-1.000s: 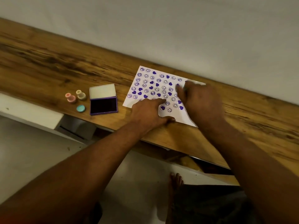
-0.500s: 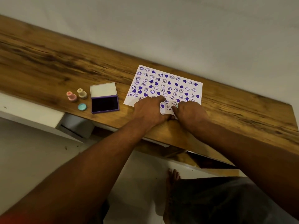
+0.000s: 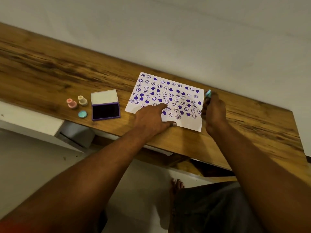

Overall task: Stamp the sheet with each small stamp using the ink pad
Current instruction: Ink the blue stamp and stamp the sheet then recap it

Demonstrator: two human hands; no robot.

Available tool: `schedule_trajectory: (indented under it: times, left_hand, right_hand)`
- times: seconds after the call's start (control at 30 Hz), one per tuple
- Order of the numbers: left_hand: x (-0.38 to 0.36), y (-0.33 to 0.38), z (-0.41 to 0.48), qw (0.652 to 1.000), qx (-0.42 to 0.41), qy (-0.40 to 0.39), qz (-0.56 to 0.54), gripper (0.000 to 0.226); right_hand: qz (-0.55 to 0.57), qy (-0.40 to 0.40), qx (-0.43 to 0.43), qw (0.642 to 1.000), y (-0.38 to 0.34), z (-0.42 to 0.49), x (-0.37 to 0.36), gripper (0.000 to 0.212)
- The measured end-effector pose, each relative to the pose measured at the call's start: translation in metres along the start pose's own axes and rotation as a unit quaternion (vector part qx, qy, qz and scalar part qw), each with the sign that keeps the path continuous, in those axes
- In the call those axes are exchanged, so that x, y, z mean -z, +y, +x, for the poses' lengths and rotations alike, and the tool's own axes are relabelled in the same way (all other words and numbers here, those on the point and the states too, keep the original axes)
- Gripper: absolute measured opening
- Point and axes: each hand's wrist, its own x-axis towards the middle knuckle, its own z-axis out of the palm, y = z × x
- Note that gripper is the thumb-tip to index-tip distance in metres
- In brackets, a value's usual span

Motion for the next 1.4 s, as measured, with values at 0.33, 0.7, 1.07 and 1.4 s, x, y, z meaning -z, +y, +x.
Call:
schedule_trajectory:
  times: [0.33,0.7,1.07,1.4]
  left_hand:
    - [0.009,-0.007,-0.006,0.998,-0.012,0.040,-0.039,0.094]
    - [0.095,-0.078,-0.054,0.980,0.045,0.173,-0.087,0.058]
    - [0.121,-0.180,-0.119,0.944,0.255,0.197,-0.066,0.042]
    - [0.113,-0.208,-0.102,0.950,0.260,0.169,-0.038,0.053]
  right_hand:
    - [-0.065,-0.038,0.058,0.995,0.029,0.002,-0.045,0.044]
    - [-0.255,-0.142,0.346,0.892,0.022,-0.029,-0.119,0.035]
    - [-0.317,-0.318,0.428,0.785,0.043,-0.097,-0.198,0.022]
    - [-0.402,-0.354,0.490,0.688,0.055,-0.121,-0.233,0.033]
